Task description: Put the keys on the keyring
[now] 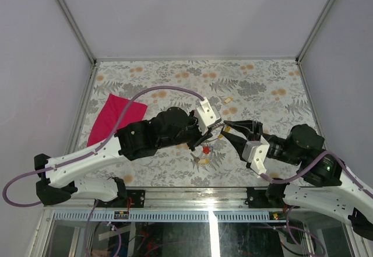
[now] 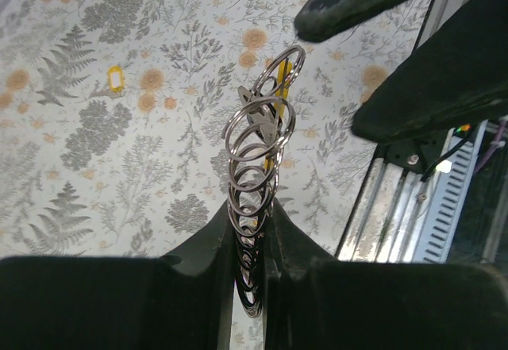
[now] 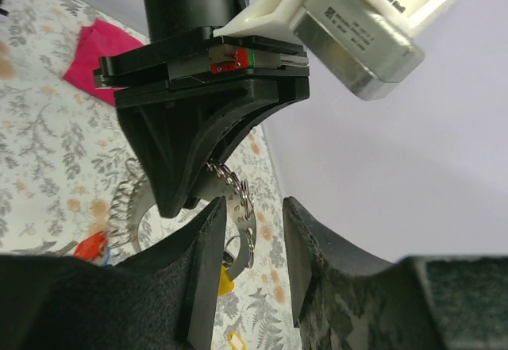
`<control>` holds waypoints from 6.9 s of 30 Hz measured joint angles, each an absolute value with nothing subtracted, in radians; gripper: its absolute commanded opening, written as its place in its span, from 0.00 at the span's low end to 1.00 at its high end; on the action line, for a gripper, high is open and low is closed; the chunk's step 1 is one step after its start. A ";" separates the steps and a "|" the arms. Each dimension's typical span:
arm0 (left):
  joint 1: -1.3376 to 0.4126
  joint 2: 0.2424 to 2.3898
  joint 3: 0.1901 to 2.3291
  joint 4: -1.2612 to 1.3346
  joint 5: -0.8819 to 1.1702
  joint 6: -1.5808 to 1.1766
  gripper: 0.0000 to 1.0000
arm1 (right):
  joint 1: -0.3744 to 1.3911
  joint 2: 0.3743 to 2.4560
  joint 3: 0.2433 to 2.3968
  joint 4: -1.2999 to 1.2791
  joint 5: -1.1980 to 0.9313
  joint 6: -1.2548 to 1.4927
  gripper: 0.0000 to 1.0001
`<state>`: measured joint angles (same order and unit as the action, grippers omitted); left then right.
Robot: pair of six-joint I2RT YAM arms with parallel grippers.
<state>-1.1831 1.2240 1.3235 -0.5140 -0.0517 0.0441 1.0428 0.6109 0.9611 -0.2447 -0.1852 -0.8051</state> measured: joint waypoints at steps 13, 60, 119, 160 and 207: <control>-1.189 1.116 1.324 -0.585 -0.072 0.471 0.00 | 1.043 0.642 1.135 -0.456 -0.269 -0.609 0.57; -1.240 1.110 1.324 -0.629 -0.049 0.607 0.00 | 1.043 0.727 1.144 -0.385 -0.384 -0.504 0.49; -1.264 1.122 1.331 -0.677 -0.081 0.594 0.00 | 1.043 0.733 1.143 -0.453 -0.462 -0.495 0.51; -1.264 1.000 1.084 -0.101 -0.424 0.229 0.00 | 1.043 0.586 0.804 0.358 0.202 0.568 0.46; -1.264 1.016 1.085 -0.099 -0.429 0.237 0.00 | 1.043 0.704 0.764 0.415 0.179 0.825 0.34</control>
